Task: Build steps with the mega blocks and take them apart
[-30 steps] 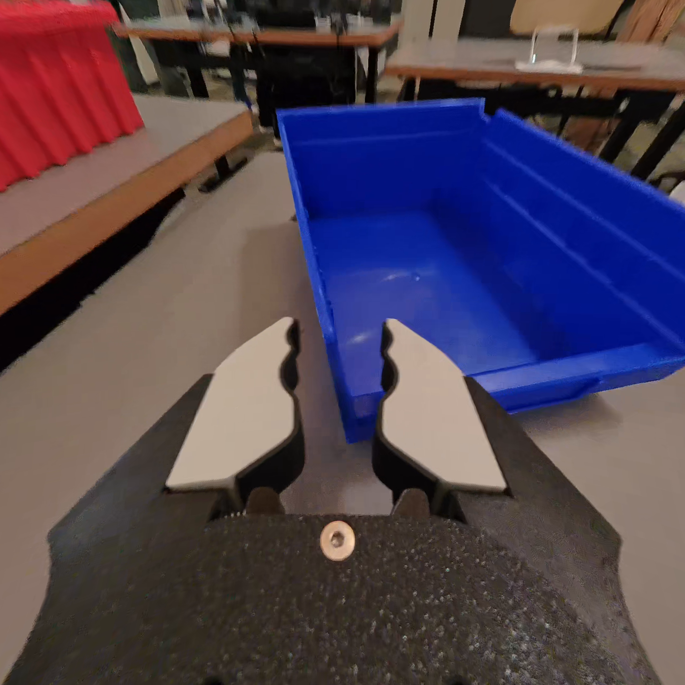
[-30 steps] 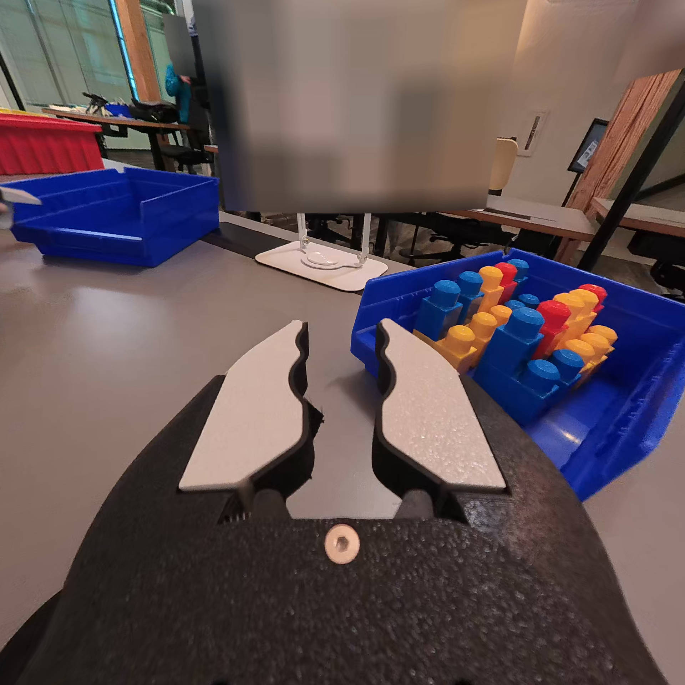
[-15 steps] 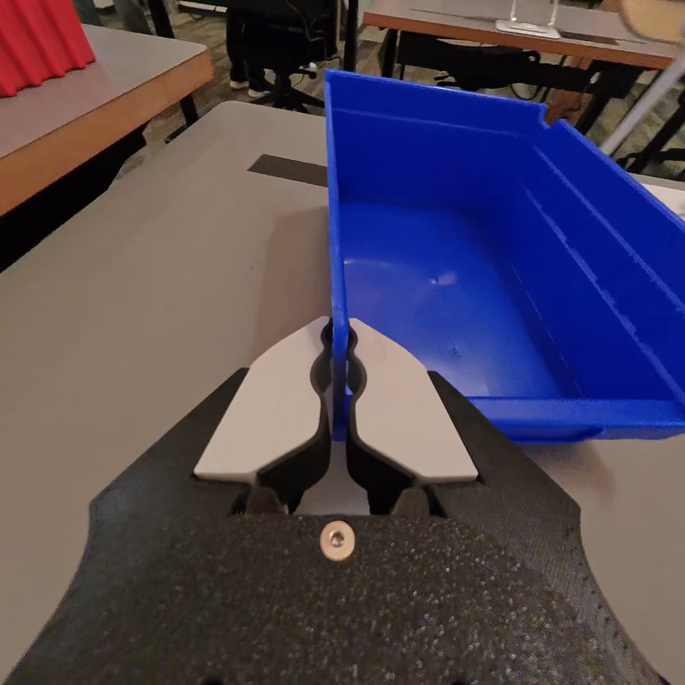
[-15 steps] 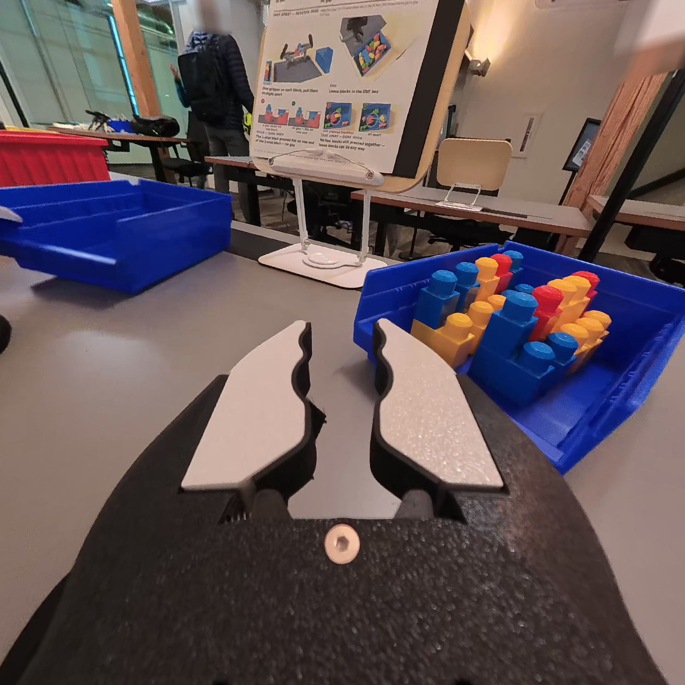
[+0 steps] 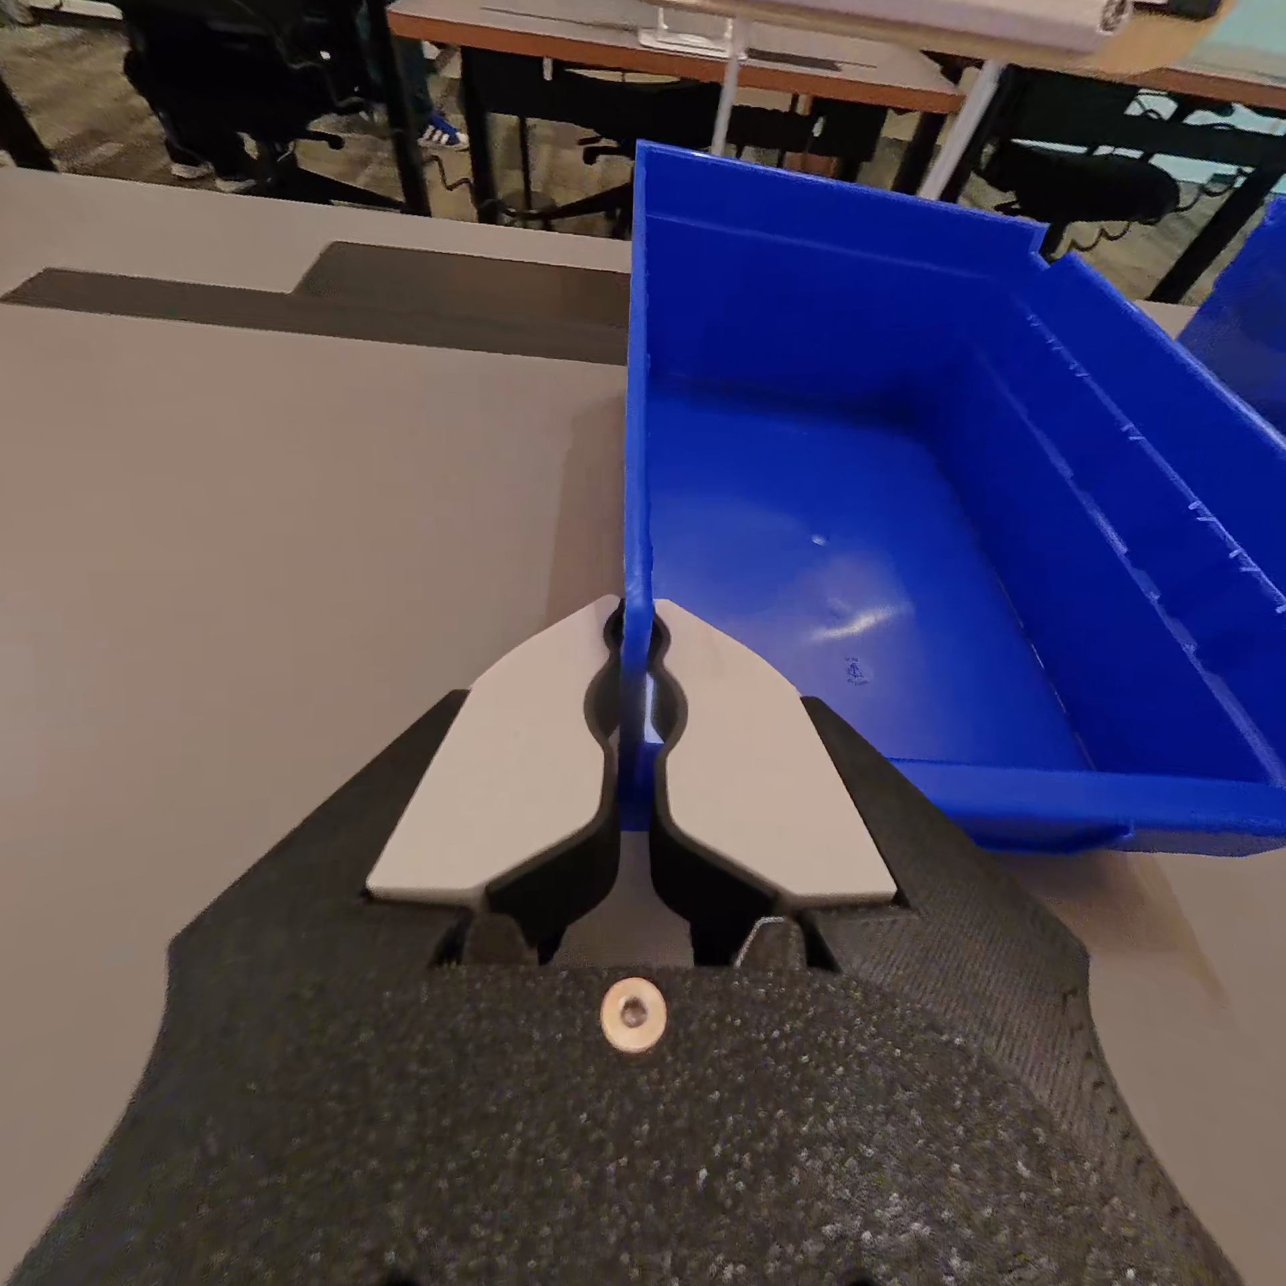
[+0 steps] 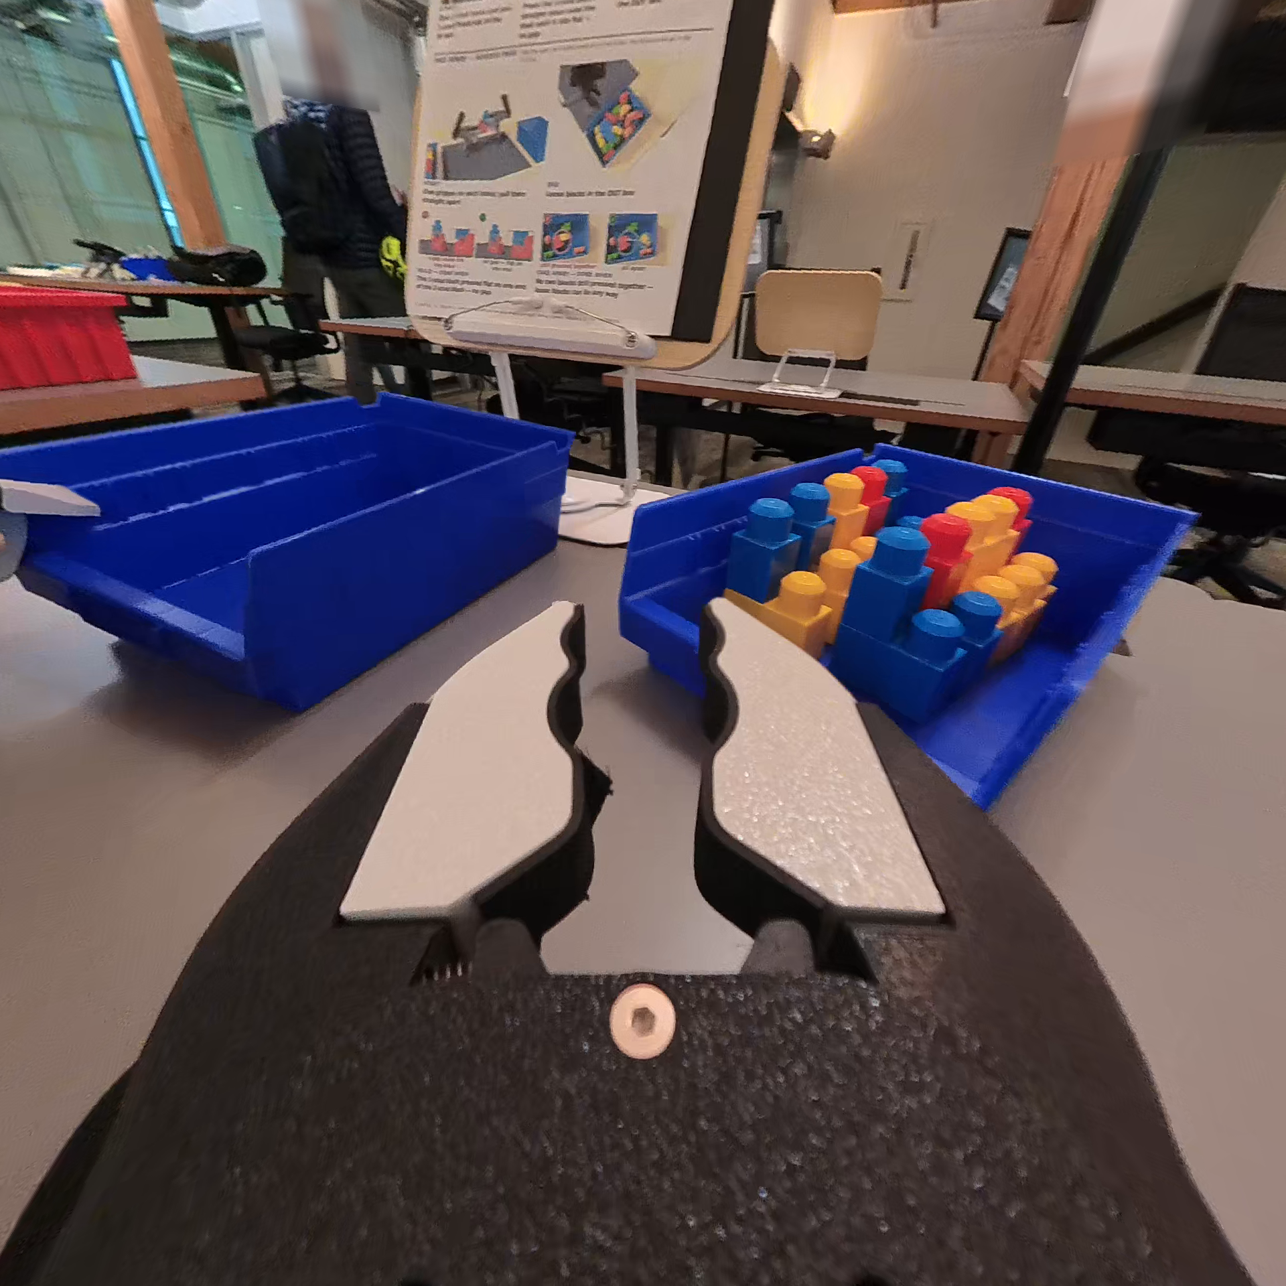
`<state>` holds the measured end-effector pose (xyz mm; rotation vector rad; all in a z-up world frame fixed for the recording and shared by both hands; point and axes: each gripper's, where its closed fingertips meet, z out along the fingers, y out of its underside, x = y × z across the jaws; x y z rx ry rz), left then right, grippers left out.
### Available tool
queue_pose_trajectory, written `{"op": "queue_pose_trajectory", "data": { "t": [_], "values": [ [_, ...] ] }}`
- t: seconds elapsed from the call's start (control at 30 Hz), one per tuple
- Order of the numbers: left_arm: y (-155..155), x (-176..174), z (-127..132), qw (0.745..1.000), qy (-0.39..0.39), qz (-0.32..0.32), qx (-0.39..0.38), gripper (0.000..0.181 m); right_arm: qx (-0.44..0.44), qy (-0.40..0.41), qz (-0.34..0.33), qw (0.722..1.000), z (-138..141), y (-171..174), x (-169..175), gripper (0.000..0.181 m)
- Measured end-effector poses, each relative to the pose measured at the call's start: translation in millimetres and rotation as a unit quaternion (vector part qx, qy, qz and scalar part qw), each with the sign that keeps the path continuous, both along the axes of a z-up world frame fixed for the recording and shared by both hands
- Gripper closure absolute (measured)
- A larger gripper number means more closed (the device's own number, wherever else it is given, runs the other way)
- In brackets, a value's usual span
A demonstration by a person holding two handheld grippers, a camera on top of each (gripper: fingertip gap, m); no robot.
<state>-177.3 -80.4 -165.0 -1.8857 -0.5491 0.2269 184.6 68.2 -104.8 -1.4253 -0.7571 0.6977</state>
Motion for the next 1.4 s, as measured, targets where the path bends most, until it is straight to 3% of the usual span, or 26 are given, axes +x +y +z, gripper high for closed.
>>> {"op": "queue_pose_trajectory", "data": {
  "t": [0.37, 0.47, 0.57, 0.63, 0.77, 0.83, 0.9, 0.97, 1.07, 1.1, 1.27, 1.4],
  "values": [
    [67, 36, -9, 0.997, -0.056, -0.029, 0.037, 0.177, -0.058, -0.025, -0.164, 0.984, -11, 57, 47, 0.133],
    [78, 49, -9, 0.995, -0.076, -0.039, 0.058, 0.176, -0.084, -0.047, -0.201, 0.975, -16, 81, 59, 0.121],
    [87, 62, -8, 0.992, -0.086, -0.060, 0.075, 0.172, -0.128, -0.057, -0.217, 0.966, -29, 108, 62, 0.114],
    [88, 70, -4, 0.990, -0.085, -0.079, 0.087, 0.159, -0.152, -0.068, -0.223, 0.961, -40, 124, 60, 0.114],
    [73, 73, 19, 0.988, -0.043, -0.096, 0.117, 0.145, -0.190, -0.101, -0.232, 0.949, -68, 148, 54, 0.125],
    [63, 73, 31, 0.986, -0.020, -0.096, 0.132, 0.143, -0.198, -0.109, -0.228, 0.947, -78, 155, 51, 0.139],
    [52, 74, 45, 0.984, 0.005, -0.096, 0.150, 0.143, -0.201, -0.102, -0.240, 0.944, -78, 158, 58, 0.165],
    [42, 84, 60, 0.979, 0.024, -0.109, 0.170, 0.146, -0.193, -0.116, -0.254, 0.941, -77, 159, 69, 0.172],
    [36, 127, 71, 0.965, 0.046, -0.188, 0.175, 0.169, -0.190, -0.131, -0.273, 0.934, -77, 153, 87, 0.179],
    [36, 146, 70, 0.960, 0.046, -0.220, 0.169, 0.169, -0.193, -0.126, -0.271, 0.934, -77, 147, 92, 0.179],
    [46, 258, 47, 0.914, 0.013, -0.390, 0.110, 0.143, -0.199, -0.117, -0.276, 0.933, -76, 103, 117, 0.180],
    [66, 323, 24, 0.888, 0.012, -0.455, 0.063, 0.124, -0.206, -0.098, -0.284, 0.931, -74, 65, 130, 0.180]
  ]
}}
